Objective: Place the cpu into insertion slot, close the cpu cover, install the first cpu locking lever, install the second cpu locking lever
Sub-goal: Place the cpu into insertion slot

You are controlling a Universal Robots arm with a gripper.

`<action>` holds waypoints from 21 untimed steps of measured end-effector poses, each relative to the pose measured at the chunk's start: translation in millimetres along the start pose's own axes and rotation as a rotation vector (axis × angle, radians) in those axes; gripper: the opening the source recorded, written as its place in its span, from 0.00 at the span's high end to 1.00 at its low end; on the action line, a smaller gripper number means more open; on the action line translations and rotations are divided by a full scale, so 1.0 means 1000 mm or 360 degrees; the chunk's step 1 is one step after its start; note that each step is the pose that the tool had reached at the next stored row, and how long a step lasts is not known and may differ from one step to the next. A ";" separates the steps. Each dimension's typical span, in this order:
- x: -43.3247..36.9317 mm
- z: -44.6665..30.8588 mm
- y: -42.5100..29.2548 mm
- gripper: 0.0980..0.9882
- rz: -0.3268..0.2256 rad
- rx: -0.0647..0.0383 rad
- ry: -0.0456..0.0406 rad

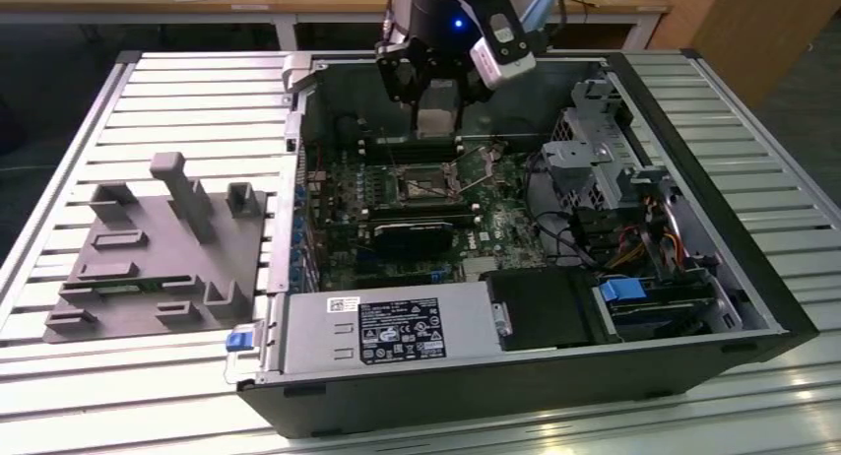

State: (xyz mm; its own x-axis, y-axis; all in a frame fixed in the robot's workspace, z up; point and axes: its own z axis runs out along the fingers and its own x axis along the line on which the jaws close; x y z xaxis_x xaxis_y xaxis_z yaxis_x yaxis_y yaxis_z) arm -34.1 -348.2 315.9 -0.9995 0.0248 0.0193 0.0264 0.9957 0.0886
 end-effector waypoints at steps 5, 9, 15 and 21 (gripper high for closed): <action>-0.0002 0.0090 -0.0008 0.50 0.0000 0.0003 0.0000; -0.0003 0.0148 -0.0013 0.50 0.0002 0.0009 0.0000; -0.0004 0.0201 -0.0018 0.50 0.0093 0.0011 -0.0008; -0.0005 0.0246 -0.0022 0.50 0.0265 0.0008 -0.0023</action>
State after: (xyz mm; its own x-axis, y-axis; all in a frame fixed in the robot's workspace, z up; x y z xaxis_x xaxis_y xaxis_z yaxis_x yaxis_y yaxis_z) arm -34.1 -348.2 291.2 -0.9815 0.1906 0.0191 0.1915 0.9782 0.0807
